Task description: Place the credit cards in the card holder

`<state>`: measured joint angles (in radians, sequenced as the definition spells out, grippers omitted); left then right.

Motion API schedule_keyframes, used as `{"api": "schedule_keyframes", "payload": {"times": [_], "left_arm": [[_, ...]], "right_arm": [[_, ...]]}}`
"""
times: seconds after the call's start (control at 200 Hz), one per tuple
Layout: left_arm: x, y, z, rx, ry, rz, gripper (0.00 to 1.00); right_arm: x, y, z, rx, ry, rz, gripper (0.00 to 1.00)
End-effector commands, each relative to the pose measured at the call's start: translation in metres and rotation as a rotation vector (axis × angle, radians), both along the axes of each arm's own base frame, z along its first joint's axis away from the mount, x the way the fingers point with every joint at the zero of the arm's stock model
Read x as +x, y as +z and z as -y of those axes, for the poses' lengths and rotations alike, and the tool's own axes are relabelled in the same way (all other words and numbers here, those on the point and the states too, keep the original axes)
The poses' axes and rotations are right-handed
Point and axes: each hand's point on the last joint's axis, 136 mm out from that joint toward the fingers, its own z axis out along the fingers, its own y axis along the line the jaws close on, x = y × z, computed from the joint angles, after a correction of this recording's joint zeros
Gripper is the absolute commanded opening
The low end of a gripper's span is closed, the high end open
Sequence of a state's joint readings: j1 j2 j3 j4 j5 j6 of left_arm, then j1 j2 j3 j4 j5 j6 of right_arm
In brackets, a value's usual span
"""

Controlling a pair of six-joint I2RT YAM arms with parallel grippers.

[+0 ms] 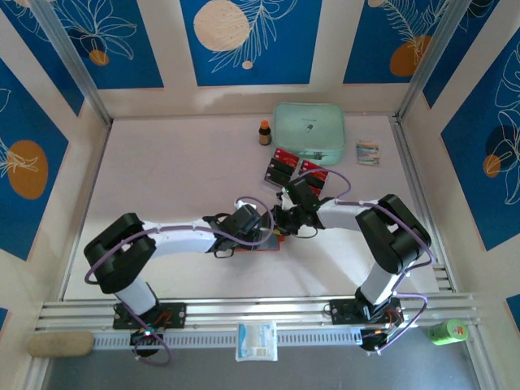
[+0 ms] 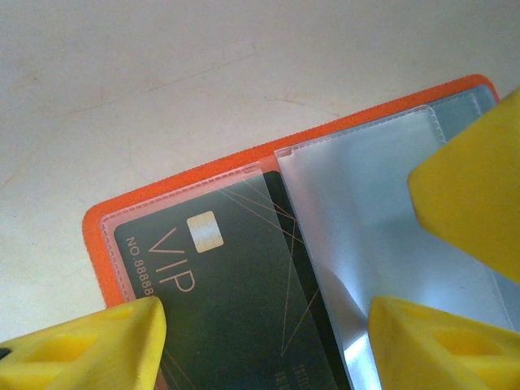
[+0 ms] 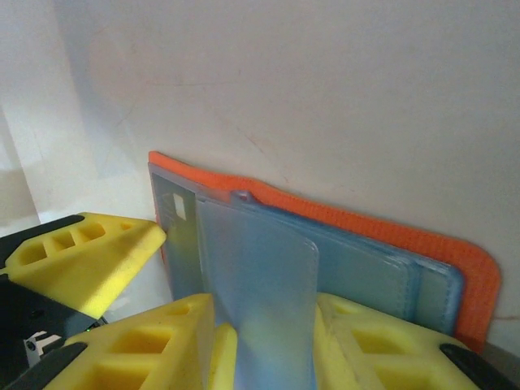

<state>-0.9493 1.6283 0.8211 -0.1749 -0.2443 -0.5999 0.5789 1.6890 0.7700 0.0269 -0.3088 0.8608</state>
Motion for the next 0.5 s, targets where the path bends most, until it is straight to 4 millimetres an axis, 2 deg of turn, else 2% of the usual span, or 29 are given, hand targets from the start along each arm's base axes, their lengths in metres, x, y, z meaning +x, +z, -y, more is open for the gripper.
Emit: {"api": "schedule_keyframes", "payload": {"times": [0.0, 0.185, 0.495], "left_arm": [[-0.001, 0.0, -0.008, 0.015, 0.009, 0.004, 0.67], [0.0, 0.009, -0.008, 0.0, 0.015, 0.02, 0.75], [0.007, 0.059, -0.014, -0.092, 0.058, 0.13, 0.97]], "right_arm": [[-0.003, 0.003, -0.004, 0.037, 0.007, -0.036, 0.36], [-0.002, 0.012, -0.006, 0.059, 0.007, -0.035, 0.36], [-0.007, 0.036, -0.012, 0.071, 0.022, -0.014, 0.37]]}}
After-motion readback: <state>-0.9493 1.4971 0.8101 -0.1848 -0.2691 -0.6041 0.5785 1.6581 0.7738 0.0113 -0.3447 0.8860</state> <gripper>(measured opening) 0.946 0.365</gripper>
